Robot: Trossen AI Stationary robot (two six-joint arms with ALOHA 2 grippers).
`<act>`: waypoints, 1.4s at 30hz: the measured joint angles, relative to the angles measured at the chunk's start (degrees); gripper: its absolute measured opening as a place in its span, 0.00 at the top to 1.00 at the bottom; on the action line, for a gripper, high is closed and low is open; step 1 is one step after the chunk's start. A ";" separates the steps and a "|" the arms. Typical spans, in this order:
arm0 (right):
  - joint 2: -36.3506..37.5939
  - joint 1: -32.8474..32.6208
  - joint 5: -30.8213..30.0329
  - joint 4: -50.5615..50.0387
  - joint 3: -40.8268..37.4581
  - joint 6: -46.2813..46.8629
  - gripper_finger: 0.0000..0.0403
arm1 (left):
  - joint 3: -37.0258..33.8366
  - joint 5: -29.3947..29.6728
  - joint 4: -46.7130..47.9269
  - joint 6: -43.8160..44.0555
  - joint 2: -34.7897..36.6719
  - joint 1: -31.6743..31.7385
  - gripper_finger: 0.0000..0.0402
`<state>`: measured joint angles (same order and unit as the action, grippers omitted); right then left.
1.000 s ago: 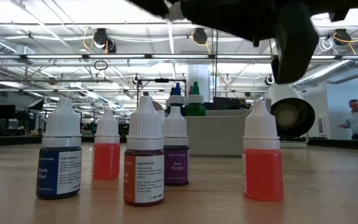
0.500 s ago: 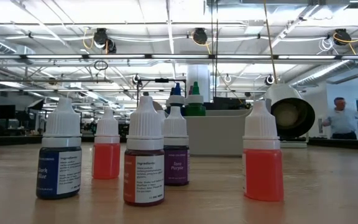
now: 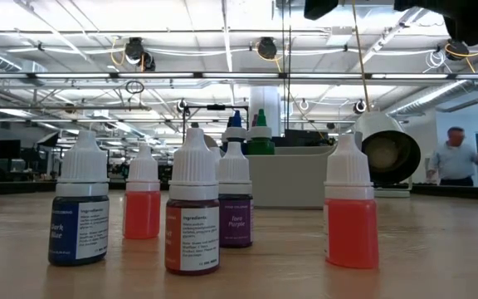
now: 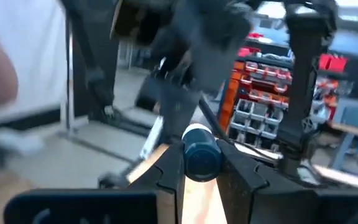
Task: Pick & Place food coloring
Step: Put the small dark blue bottle into the gray bin
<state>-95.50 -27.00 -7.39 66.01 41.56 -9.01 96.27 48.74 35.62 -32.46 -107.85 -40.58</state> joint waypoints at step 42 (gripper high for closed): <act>-1.58 1.92 7.27 9.85 -0.07 12.87 0.84 | -0.09 15.78 -22.05 -34.82 -4.59 1.06 0.44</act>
<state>-97.08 -25.08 -0.12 75.86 41.50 3.86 96.18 64.52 13.57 -67.27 -112.44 -39.53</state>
